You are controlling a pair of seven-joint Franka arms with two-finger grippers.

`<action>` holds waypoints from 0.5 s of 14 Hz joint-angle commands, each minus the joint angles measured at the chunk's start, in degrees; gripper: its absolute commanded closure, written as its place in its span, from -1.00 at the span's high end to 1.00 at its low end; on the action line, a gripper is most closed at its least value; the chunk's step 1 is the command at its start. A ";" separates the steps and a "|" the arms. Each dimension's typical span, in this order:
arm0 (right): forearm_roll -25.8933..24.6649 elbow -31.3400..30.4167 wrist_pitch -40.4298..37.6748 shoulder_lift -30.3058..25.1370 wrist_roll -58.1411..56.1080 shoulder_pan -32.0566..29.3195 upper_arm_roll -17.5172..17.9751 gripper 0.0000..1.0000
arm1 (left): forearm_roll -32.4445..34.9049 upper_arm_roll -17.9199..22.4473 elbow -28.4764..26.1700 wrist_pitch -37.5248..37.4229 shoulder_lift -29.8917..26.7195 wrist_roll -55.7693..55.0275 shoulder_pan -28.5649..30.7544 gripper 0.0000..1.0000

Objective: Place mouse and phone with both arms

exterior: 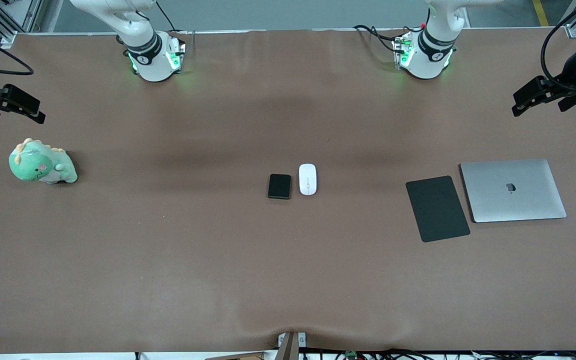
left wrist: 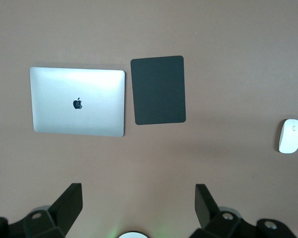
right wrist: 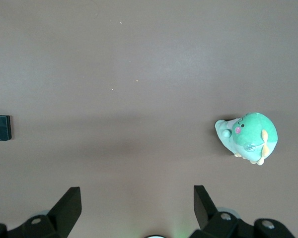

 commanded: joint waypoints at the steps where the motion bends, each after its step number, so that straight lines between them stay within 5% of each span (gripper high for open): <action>1: -0.79 0.33 -0.07 -0.21 0.94 -0.07 0.32 1.00 | -0.20 -0.21 1.60 -1.34 0.68 0.12 0.13 1.00; 7: -0.79 0.42 -0.07 -0.21 0.94 -0.07 0.32 1.00 | -0.20 -0.21 1.78 -1.25 1.46 0.04 -0.22 1.00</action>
